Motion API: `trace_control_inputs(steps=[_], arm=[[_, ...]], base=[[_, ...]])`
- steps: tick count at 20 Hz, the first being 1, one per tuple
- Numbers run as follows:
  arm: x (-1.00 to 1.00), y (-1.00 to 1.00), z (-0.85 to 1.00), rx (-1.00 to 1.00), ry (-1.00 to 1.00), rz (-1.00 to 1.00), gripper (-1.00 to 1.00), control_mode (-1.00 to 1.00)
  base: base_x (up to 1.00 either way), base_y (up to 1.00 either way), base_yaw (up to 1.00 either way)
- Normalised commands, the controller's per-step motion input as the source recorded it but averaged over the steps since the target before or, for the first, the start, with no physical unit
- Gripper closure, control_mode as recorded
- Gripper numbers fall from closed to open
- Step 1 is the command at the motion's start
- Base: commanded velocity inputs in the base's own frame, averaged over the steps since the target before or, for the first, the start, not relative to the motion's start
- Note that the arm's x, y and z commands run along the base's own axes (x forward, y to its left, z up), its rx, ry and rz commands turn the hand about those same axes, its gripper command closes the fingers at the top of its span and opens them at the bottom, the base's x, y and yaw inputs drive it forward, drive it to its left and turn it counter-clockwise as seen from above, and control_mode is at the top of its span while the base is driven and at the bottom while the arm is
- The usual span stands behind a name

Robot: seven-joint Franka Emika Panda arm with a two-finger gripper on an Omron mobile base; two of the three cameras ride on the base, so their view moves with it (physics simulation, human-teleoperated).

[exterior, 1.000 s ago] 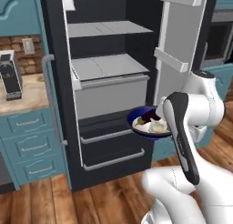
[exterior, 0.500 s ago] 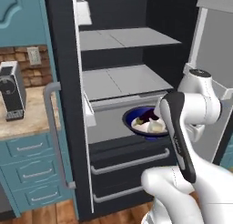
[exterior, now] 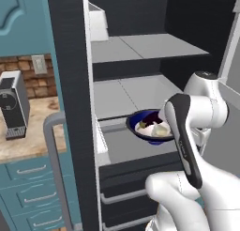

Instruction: Place the bowl with the eggplant and garlic on the second highest shelf of the fridge. Place the bowl with the steak and fish on the top shelf of the fridge.

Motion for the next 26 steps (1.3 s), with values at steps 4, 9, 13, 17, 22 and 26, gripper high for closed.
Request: trace_control_inputs(steps=[4, 9, 13, 17, 22, 26], arm=[[0.24, 0.0, 0.07, -0.02, -0.1, 0.01, 1.0, -1.0], [0.72, -0.03, 0.1, 0.06, -0.17, 0.0, 1.0, -1.0], [1.0, -0.01, 0.0, 0.0, -0.05, 0.0, 1.0, -1.0], [1.0, 0.0, -0.01, -0.01, -0.01, 0.0, 1.0, -1.0], [1.0, 0.0, -0.11, -0.03, 0.0, 0.0, 1.0, -1.0], [1.0, 0.0, -0.46, -0.06, 0.0, 0.0, 1.0, -1.0]], base=[[0.27, 0.0, 0.02], [0.0, 0.0, 0.0], [0.0, 0.0, 0.0], [0.0, 0.0, 0.0], [0.0, 0.0, 0.0], [0.0, 0.0, 0.0]])
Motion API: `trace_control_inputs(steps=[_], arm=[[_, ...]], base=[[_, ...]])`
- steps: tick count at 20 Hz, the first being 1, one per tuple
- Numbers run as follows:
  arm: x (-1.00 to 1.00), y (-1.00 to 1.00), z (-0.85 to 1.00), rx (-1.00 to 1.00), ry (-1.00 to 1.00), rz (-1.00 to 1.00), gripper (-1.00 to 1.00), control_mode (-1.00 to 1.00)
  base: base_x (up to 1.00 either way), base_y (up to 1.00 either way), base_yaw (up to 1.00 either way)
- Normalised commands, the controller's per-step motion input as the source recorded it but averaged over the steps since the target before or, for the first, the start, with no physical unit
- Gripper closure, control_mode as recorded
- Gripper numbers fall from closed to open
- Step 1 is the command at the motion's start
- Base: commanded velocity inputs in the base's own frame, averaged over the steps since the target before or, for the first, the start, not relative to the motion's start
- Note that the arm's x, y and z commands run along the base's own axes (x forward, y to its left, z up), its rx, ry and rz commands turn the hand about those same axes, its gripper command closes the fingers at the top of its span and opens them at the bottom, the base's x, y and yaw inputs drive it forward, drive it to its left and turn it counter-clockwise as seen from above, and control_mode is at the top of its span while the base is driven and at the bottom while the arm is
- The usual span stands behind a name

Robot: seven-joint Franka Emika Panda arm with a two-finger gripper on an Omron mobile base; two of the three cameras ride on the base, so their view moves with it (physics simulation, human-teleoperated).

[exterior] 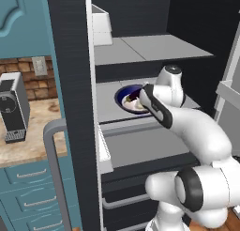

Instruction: Place the bowl with the eggplant and garlic on the second highest shelf of the fridge. Place the bowl with the steak and fish on the top shelf of the fridge.

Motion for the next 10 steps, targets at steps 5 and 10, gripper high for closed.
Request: trace_control_inputs(steps=[5, 10], arm=[[1.0, 0.0, -0.32, -0.08, 0.0, 0.0, 1.0, -1.0], [1.0, 0.0, 0.0, -0.05, 0.0, 0.0, 1.0, -1.0]], base=[[0.0, 0.0, 0.0], [0.0, 0.0, 0.0]])
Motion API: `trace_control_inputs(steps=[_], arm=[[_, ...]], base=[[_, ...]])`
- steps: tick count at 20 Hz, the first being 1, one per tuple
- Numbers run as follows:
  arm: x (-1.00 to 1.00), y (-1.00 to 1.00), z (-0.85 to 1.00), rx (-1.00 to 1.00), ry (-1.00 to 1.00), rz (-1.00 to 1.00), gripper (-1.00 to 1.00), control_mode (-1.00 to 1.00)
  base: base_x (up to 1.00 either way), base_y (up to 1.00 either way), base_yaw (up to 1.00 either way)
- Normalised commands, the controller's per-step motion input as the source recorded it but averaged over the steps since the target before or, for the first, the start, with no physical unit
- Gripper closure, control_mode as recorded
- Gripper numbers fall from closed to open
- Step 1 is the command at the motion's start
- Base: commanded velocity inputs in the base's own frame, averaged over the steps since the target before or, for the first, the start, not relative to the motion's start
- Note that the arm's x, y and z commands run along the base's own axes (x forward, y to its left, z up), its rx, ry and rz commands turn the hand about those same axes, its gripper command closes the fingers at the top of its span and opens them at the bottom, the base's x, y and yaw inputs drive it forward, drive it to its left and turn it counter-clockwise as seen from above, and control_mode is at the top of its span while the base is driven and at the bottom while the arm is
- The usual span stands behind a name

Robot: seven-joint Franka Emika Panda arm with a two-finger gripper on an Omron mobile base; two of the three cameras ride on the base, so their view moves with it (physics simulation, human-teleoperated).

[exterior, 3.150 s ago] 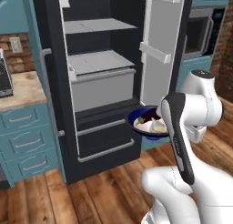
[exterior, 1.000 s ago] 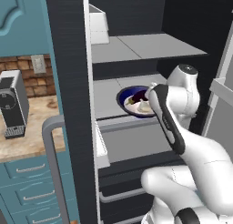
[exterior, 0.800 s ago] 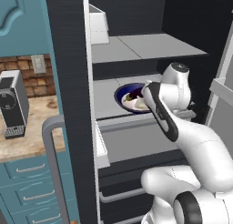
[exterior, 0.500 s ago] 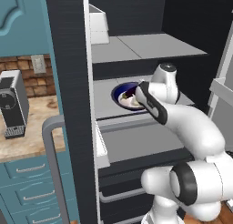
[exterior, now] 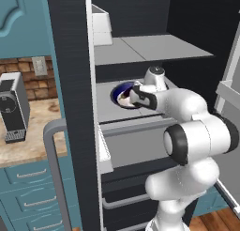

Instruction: Place the bowl with the eggplant and garlic on the second highest shelf of the fridge. Place the bowl with the steak and fish on the top shelf of the fridge.

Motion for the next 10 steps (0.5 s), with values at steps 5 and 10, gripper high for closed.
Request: trace_control_inputs(steps=[5, 10], arm=[[0.52, 0.0, 0.01, -0.01, 0.0, 0.0, -1.0, -1.0], [-0.8, 0.0, 0.66, -0.01, -0.09, 0.0, -1.0, -1.0]], base=[[0.0, 0.0, 0.0], [0.0, 0.0, 0.0]])
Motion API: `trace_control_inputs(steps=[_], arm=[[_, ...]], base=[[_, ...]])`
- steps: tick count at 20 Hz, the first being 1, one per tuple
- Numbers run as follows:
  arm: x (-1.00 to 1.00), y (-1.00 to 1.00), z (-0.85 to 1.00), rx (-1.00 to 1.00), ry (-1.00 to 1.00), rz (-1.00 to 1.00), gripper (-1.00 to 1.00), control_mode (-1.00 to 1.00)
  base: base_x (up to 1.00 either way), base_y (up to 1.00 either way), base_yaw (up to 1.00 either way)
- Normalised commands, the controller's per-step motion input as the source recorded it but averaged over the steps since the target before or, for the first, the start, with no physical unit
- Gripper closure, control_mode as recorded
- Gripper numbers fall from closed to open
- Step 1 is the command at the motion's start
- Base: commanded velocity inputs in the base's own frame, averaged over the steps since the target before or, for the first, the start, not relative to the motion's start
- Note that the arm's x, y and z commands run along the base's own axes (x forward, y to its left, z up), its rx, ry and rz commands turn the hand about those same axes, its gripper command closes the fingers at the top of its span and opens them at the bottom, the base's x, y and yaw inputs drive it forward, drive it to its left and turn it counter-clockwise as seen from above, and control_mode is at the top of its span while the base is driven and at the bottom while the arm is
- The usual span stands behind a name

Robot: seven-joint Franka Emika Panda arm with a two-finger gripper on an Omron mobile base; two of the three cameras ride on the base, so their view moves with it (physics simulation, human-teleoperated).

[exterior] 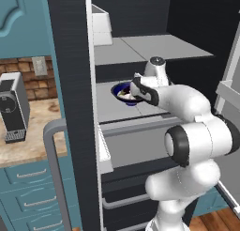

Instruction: Place the bowl with the eggplant and garlic on the second highest shelf of the fridge. Place the bowl with the steak and fish on the top shelf of the fridge.

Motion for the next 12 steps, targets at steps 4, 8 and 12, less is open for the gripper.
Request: trace_control_inputs(steps=[4, 8, 12], arm=[[-1.0, 0.0, 0.64, -0.06, -0.26, 0.0, -1.0, -1.0], [-1.0, 0.11, 0.52, -0.07, -0.26, 0.0, -1.0, -1.0], [-1.0, 0.18, 0.43, -0.01, -0.03, 0.0, -1.0, -1.0]], base=[[0.0, 0.0, 0.0], [0.0, 0.0, 0.0], [0.0, 0.0, 0.0]])
